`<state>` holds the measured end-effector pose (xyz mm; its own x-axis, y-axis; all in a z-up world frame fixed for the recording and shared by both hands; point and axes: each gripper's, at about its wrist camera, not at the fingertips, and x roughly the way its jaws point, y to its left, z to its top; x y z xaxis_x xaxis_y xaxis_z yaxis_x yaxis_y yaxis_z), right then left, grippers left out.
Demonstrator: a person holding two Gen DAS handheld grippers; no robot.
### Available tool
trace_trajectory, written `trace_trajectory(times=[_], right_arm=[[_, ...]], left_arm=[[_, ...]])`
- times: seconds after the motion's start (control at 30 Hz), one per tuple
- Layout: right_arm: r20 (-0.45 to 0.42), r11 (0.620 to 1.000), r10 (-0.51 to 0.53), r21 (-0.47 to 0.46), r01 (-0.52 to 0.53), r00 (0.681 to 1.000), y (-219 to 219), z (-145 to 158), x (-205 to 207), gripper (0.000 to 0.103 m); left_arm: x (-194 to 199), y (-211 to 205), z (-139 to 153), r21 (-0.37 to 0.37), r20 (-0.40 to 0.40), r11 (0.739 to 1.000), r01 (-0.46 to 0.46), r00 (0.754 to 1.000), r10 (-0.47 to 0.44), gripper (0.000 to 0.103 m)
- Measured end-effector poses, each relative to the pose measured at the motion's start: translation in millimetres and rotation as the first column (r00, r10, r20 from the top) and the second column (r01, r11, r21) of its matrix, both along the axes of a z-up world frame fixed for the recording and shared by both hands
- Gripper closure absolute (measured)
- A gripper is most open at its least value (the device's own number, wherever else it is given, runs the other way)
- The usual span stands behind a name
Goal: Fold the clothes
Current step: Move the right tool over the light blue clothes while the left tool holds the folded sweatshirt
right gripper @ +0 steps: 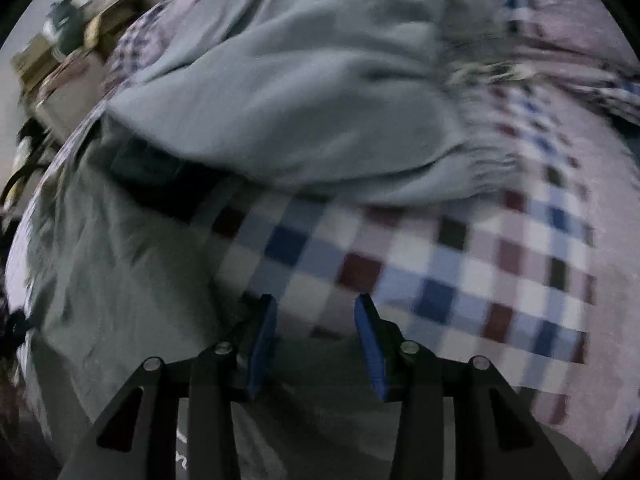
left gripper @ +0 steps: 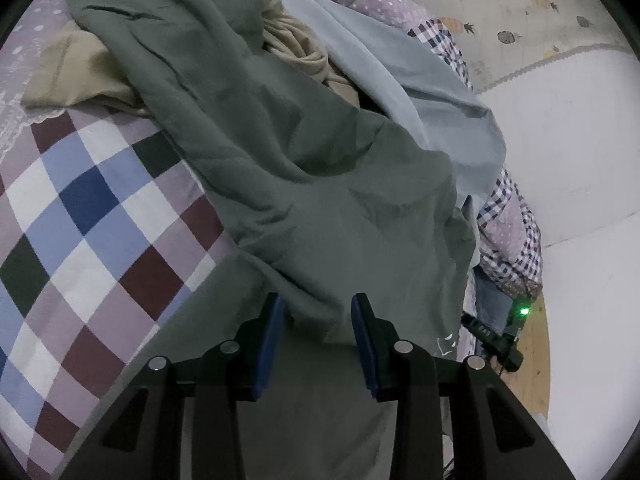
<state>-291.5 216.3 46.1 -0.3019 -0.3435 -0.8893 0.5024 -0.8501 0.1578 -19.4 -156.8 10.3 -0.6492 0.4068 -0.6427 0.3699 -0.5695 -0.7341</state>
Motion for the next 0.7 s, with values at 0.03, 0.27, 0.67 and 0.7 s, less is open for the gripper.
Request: trace_trajectory(times=[0.03,0.27,0.67,0.7], right_arm=[[0.012,0.999,0.035,-0.003,-0.035,0.999,-3,-4,2,0.059],[-0.088,0.971,0.218,0.124,-0.206,0.972,-21,-10,34,0.095],[-0.493,0.932,-0.151,0.219,0.290,0.857,25,52,14,0.099],[-0.443,0.930,-0.159,0.234,0.285,0.882,26,46,6,0.098]], left_arm=[[0,0,0,-0.003,0.000,1.000,-0.002,1.000,0.002,0.066],[-4,3,-4,-0.006,0.014,1.000,-0.001,1.000,0.001,0.066],[-3,2,-3,-0.006,0.004,1.000,-0.014,1.000,0.014,0.066],[-3,3,-3,-0.005,0.006,1.000,-0.011,1.000,0.011,0.066]])
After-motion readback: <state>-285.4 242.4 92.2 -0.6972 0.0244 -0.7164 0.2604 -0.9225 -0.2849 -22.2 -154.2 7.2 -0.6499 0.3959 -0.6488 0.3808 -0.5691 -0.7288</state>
